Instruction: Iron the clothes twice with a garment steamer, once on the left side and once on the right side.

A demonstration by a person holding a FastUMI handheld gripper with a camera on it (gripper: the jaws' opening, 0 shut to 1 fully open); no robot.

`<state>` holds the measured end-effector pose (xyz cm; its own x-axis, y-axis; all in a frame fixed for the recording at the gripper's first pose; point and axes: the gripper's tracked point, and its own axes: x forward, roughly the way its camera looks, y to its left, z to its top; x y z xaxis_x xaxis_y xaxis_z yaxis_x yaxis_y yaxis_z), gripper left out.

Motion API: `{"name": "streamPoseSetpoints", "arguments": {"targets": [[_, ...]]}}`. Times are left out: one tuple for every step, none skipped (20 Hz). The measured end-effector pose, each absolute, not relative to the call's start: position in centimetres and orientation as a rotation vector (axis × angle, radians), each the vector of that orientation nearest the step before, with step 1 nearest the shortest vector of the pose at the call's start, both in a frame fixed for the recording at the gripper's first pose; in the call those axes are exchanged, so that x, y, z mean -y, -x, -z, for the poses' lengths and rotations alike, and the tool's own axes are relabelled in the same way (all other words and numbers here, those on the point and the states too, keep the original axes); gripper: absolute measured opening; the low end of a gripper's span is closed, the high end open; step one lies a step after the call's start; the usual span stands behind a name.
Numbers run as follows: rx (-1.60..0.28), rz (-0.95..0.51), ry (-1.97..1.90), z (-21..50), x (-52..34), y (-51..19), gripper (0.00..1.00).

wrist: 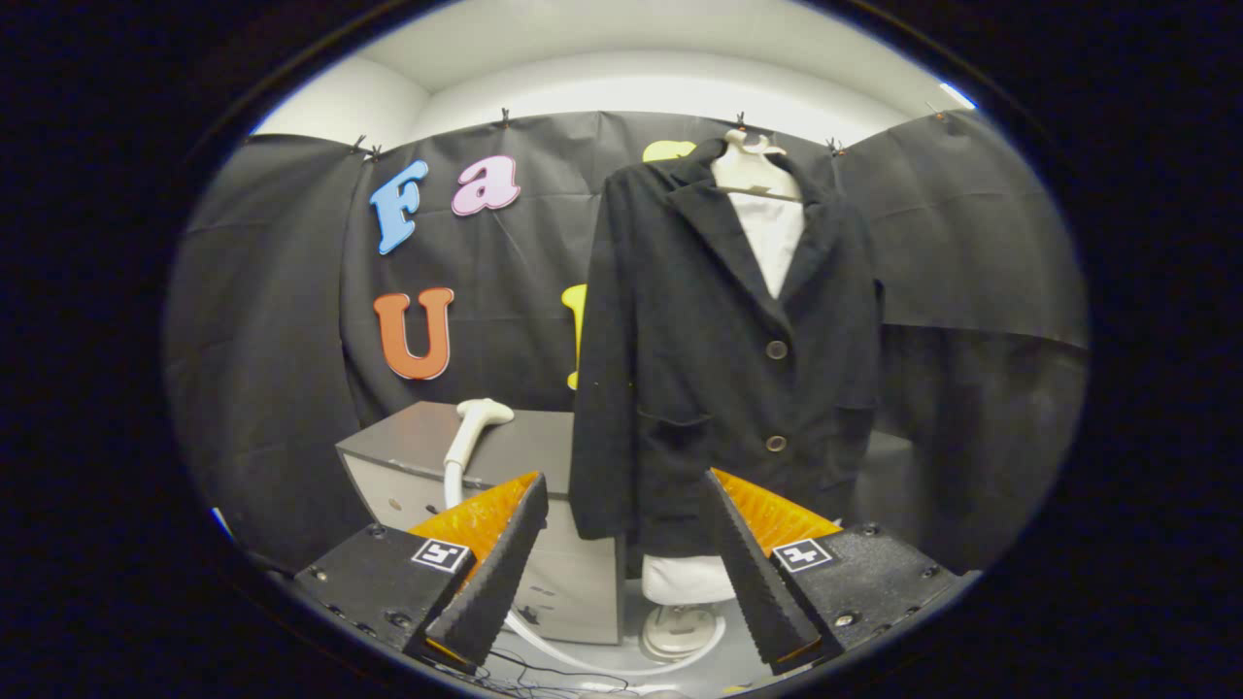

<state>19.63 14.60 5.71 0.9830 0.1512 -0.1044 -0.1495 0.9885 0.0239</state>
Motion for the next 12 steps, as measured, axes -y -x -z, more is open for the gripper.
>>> {"name": "streamPoseSetpoints", "arguments": {"targets": [[-0.123,-0.173,-0.015,-5.6,-16.1,-21.3,0.98],[-0.137,-0.2,-0.01,-5.7,-17.9,-22.9,0.98],[-0.148,-0.227,0.0,-5.7,-19.6,-24.4,0.98],[-0.158,-0.255,0.012,-5.6,-21.2,-25.8,0.98],[-0.154,-0.281,0.023,-5.8,-22.9,-27.3,0.98],[-0.156,-0.299,0.037,-5.8,-24.6,-28.7,0.98],[-0.17,-0.318,0.047,-5.8,-26.4,-30.3,0.98],[-0.18,-0.343,0.044,-5.7,-28.3,-31.8,0.98],[-0.198,-0.365,0.042,-5.5,-30.1,-33.4,0.98],[-0.216,-0.387,0.048,-5.2,-31.9,-34.6,0.98],[-0.23,-0.4,0.059,-4.7,-33.2,-35.8,0.98],[-0.246,-0.409,0.07,-4.5,-34.5,-37.1,0.98]]}}
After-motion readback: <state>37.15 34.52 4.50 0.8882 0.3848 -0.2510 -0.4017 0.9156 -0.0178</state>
